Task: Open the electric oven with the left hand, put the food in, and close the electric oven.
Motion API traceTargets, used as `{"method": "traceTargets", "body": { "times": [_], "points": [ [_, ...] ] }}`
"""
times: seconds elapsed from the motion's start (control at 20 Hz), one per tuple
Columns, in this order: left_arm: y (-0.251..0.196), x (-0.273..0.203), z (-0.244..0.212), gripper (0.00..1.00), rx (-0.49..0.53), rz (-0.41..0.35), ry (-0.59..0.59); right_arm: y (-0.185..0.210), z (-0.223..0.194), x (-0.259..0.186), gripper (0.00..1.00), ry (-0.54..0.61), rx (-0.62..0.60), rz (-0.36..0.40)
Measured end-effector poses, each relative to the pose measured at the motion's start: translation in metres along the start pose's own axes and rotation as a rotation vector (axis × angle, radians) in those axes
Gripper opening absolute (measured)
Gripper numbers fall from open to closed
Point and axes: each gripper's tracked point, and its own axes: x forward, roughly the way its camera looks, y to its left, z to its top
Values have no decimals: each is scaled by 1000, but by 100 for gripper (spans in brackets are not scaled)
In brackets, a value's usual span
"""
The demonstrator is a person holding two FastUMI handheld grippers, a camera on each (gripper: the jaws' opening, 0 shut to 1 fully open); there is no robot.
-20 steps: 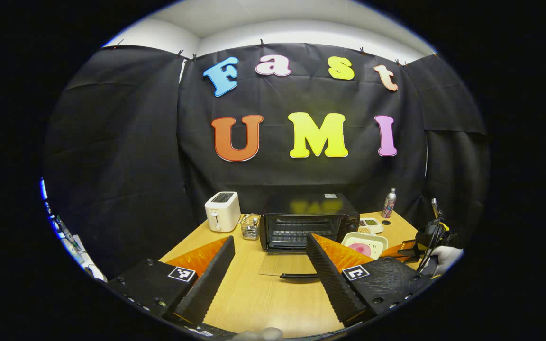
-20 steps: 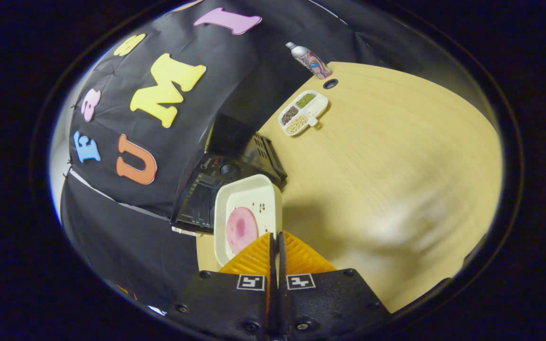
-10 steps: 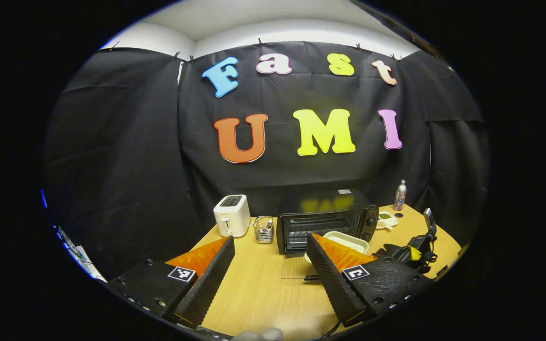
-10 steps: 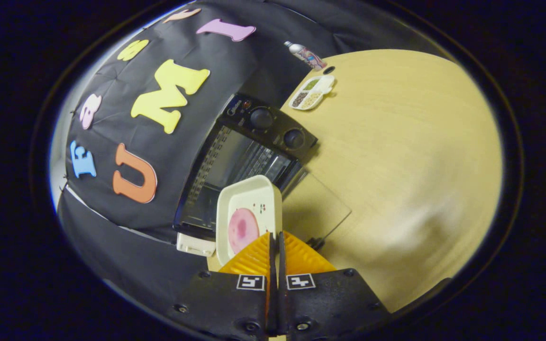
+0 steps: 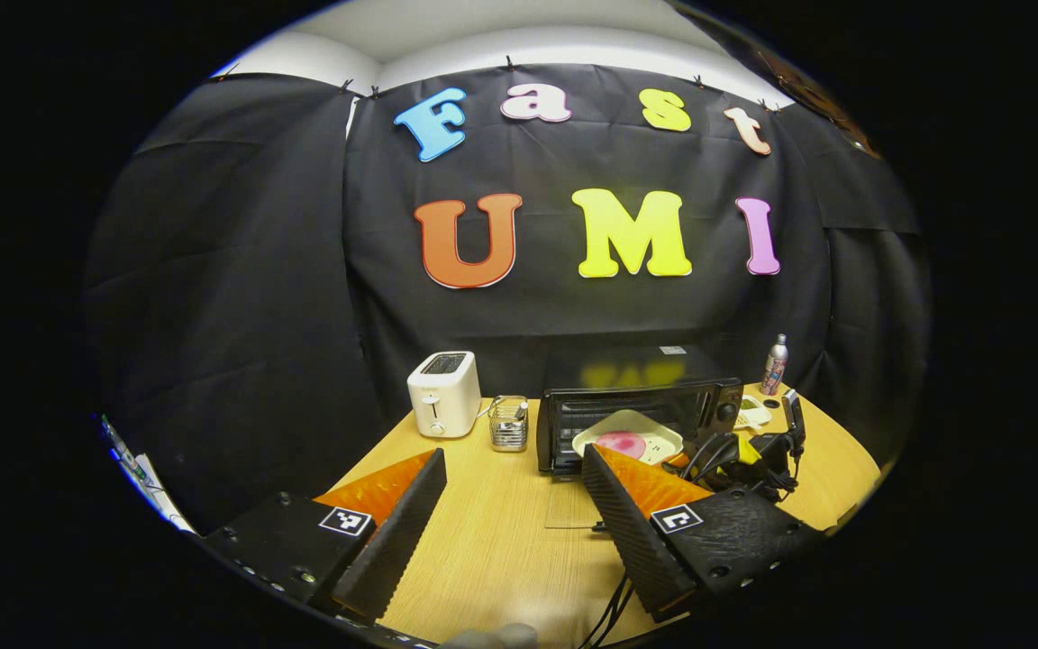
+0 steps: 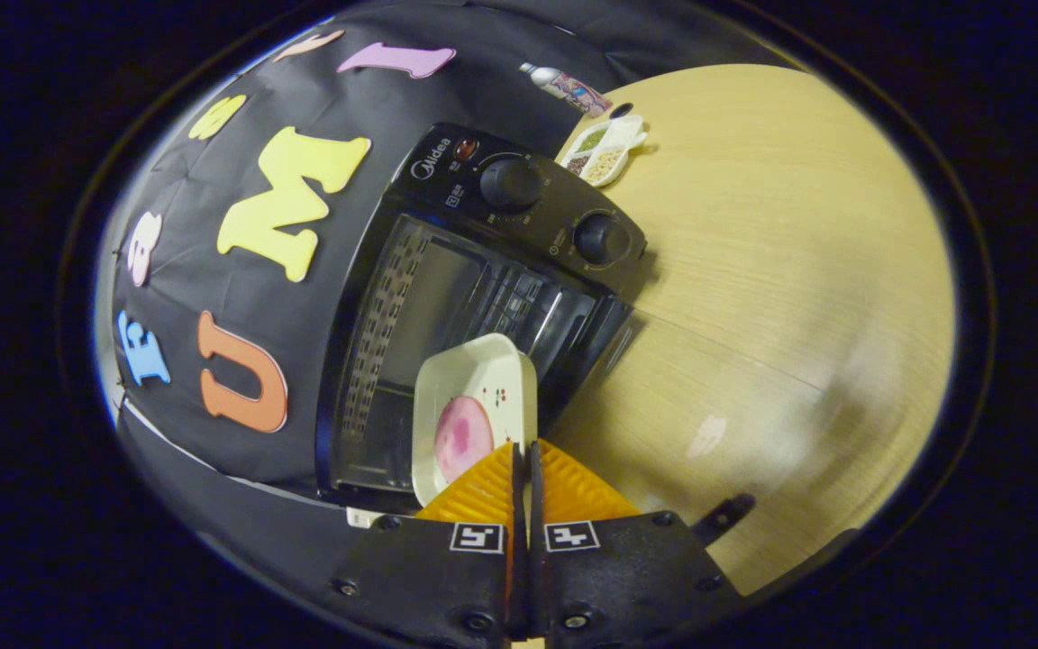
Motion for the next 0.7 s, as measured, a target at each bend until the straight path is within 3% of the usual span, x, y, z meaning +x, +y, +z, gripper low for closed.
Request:
{"method": "traceTargets", "body": {
  "times": [0.3, 0.4, 0.45, 0.6, 0.65, 0.7],
  "points": [
    [-2, 18, -9, 96, -12, 28, 33, 14, 26, 41, 0, -12, -19, 12],
    [-3, 22, -11, 97, -22, 35, 41, 12, 29, 49, 5, -6, -26, 12],
    [-3, 25, -14, 96, -29, 41, 47, 13, 31, 51, 3, 0, -25, 21],
    [-8, 30, -11, 97, -44, 42, 50, 23, 36, 46, 10, 9, -48, 77],
    [-10, 31, -11, 96, -40, 44, 49, 26, 40, 40, 4, 7, -67, 91],
    [-11, 31, -9, 96, -40, 41, 46, 27, 44, 34, 13, 1, -97, 94]
  ]
}}
